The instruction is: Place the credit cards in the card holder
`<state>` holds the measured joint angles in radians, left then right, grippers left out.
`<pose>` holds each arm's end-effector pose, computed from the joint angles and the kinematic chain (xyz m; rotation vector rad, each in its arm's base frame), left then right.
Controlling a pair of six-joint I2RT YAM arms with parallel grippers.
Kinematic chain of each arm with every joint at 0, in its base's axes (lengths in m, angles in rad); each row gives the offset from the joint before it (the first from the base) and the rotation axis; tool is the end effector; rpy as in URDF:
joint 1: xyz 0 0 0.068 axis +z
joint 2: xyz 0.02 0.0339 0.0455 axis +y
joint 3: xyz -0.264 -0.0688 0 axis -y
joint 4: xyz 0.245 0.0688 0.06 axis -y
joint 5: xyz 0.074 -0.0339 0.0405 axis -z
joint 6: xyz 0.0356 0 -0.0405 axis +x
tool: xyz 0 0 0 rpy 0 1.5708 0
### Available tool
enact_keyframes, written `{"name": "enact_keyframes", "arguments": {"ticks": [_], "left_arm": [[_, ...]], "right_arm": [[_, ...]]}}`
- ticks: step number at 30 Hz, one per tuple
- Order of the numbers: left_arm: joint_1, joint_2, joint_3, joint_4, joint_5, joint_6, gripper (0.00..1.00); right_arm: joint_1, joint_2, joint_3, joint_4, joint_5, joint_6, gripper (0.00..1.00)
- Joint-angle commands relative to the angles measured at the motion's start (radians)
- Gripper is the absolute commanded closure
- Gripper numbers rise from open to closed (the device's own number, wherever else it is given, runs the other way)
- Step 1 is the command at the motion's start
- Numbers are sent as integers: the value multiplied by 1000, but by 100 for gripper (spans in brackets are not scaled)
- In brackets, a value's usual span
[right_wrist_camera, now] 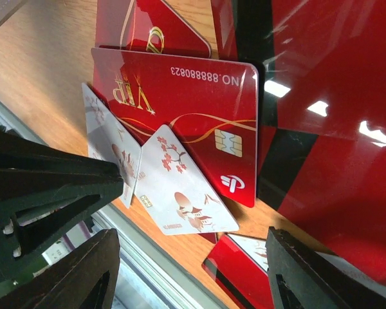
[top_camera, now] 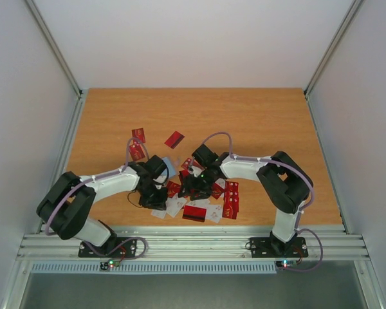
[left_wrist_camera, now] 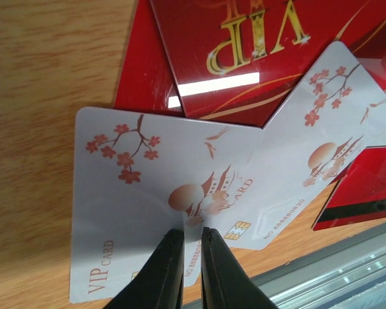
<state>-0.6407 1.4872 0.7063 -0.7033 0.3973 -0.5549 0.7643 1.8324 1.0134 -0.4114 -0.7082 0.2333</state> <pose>0.1709 -0.1446 0.1403 -0.1515 -2.9328 0.5602 0.2245 0.2473 0.1353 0.9260 -2.7127 -1.1638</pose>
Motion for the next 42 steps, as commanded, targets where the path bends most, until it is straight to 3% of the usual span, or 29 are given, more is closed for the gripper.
{"name": "enact_keyframes", "arguments": {"ticks": [1,13,18,21,30,42], "left_arm": [[-7,54,-44,44,-63,-24,89],[-6,106,-51,54,-72,-27,91],[-7,122,-49,65,-66,-25,91],[-6,123,-50,67,-66,-26,91],[-5,124,-46,71,-63,-25,91],[-6,111,-58,127,-41,-19,91]], "right_arm": [[9,33,35,16,-16,-34,37],[33,72,0,120,-80,-8,37],[33,71,-27,258,-195,51,38],[33,65,-47,338,-229,96,43],[33,77,-82,462,-259,149,72],[33,92,-150,678,-350,233,79]]}}
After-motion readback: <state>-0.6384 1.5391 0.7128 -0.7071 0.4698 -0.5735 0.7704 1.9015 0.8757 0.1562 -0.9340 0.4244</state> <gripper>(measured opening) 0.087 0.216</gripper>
